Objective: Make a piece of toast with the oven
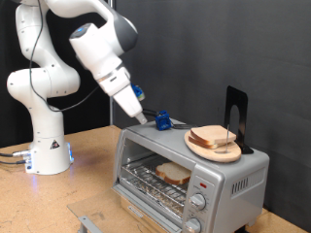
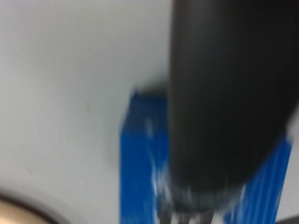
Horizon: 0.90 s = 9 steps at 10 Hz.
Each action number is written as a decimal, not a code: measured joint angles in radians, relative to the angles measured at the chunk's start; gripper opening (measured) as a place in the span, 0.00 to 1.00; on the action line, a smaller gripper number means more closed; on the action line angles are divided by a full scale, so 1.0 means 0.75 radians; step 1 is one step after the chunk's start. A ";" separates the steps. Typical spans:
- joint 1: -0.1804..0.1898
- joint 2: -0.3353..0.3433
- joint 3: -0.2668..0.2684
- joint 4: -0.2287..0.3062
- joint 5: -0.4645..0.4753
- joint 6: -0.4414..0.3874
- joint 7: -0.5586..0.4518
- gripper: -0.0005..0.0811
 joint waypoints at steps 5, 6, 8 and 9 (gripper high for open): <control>-0.162 -0.067 -0.259 -0.051 -0.163 -0.243 -0.220 1.00; -0.194 -0.072 -0.300 -0.052 -0.194 -0.279 -0.255 1.00; -0.228 -0.077 -0.331 -0.053 -0.221 -0.302 -0.266 1.00; -0.227 -0.077 -0.330 -0.053 -0.221 -0.302 -0.266 1.00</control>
